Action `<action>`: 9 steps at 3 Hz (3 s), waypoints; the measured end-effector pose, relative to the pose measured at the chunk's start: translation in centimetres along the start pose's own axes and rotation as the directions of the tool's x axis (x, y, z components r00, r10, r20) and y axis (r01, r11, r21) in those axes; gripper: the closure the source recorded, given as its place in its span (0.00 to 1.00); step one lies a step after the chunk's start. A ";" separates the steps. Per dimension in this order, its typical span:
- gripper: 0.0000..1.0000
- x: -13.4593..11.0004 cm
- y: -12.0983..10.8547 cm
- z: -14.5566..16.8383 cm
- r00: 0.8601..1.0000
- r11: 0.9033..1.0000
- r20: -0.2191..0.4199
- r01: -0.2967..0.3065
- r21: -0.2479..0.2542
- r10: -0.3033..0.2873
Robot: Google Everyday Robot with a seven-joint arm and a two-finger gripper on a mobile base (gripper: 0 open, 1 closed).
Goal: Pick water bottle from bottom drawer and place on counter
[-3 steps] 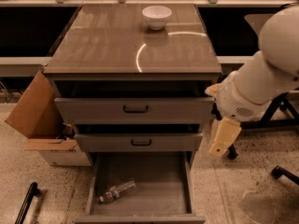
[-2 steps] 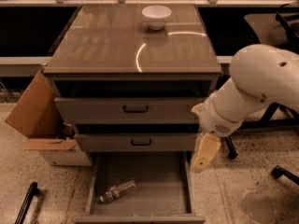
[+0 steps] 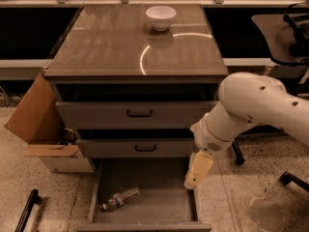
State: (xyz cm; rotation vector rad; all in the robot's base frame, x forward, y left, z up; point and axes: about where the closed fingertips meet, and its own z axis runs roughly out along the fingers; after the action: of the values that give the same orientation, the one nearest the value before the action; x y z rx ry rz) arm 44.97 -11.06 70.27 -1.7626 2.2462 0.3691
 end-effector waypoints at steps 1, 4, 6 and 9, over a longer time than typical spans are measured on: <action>0.00 -0.3 -0.8 2.9 1.000 1.000 0.003 0.030 -0.004 -0.030; 0.00 -2.8 0.6 16.8 0.985 0.990 0.104 0.139 -0.037 -0.135; 0.00 -5.1 1.9 21.5 0.974 0.979 0.167 0.175 -0.102 -0.156; 0.00 -2.4 -1.3 35.0 0.969 0.963 0.101 0.236 -0.132 -0.224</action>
Offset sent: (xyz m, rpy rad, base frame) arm 0.0280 0.0596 -0.1369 0.0416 -0.0429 0.1377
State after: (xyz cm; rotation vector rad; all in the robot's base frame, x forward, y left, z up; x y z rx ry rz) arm 48.45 3.25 38.39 -2.0136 1.9721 0.5561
